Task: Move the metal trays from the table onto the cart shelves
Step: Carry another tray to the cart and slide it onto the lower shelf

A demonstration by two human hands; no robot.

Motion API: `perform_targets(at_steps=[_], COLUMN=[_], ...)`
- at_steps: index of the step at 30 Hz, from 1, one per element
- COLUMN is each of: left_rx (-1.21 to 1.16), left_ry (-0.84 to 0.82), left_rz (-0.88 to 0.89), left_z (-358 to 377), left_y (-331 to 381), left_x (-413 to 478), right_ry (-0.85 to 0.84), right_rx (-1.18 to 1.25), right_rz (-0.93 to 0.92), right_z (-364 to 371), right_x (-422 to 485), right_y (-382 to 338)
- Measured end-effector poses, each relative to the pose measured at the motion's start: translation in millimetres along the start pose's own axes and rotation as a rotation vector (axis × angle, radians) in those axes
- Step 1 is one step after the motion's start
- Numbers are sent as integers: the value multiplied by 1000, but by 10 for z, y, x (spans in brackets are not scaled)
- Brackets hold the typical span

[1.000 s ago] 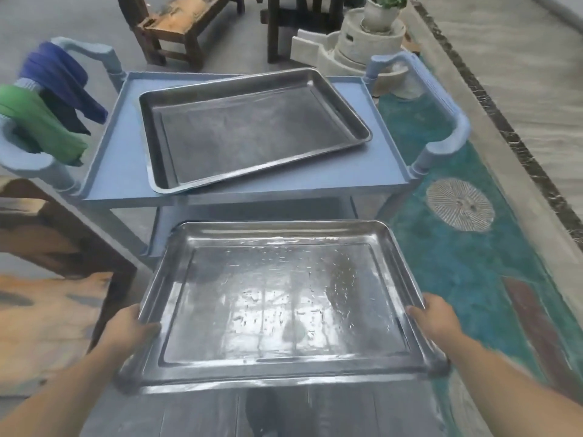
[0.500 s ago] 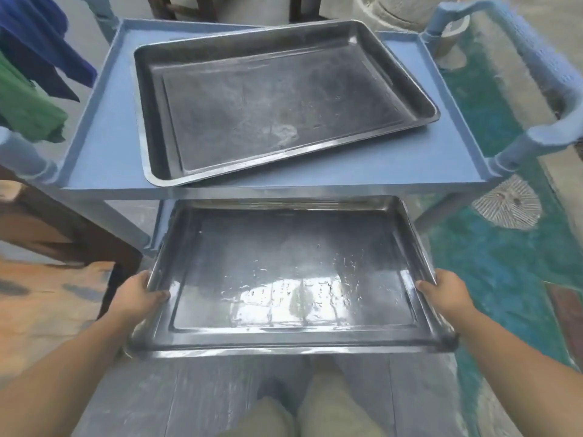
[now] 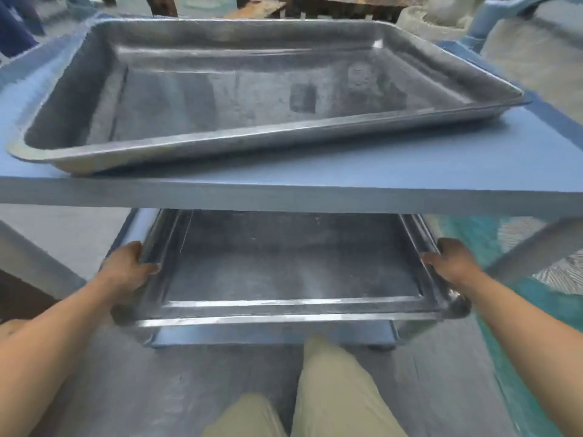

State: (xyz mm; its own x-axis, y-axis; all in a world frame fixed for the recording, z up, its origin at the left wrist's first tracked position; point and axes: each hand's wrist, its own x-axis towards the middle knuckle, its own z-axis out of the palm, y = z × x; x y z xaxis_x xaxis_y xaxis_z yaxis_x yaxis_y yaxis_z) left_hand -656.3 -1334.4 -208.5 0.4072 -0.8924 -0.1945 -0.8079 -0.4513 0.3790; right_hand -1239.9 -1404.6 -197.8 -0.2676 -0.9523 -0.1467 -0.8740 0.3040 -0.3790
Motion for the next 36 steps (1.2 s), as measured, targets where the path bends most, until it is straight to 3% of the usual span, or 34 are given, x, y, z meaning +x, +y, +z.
perform_targets(at_steps=[7, 13, 25, 28, 31, 33, 36], left_rx=[113, -17, -23, 99, 146, 158, 174], left_ry=[46, 47, 64, 194, 289, 257, 44], left_rz=[58, 55, 31, 150, 391, 526, 702], left_z=[270, 463, 641, 647, 714, 741, 758], left_y=[-4, -8, -28, 45, 193, 311, 498], left_x=[580, 672, 648, 500, 286, 101, -185], right_ry=[40, 5, 29, 182, 292, 202, 42], right_rx=[9, -29, -137, -117, -108, -121, -143], right_rz=[-33, -15, -49, -114, -332, -446, -480], right_z=[387, 509, 664, 656, 649, 674, 780], right_x=[535, 637, 652, 511, 230, -53, -483], right_y=[52, 128, 209, 155, 47, -67, -202])
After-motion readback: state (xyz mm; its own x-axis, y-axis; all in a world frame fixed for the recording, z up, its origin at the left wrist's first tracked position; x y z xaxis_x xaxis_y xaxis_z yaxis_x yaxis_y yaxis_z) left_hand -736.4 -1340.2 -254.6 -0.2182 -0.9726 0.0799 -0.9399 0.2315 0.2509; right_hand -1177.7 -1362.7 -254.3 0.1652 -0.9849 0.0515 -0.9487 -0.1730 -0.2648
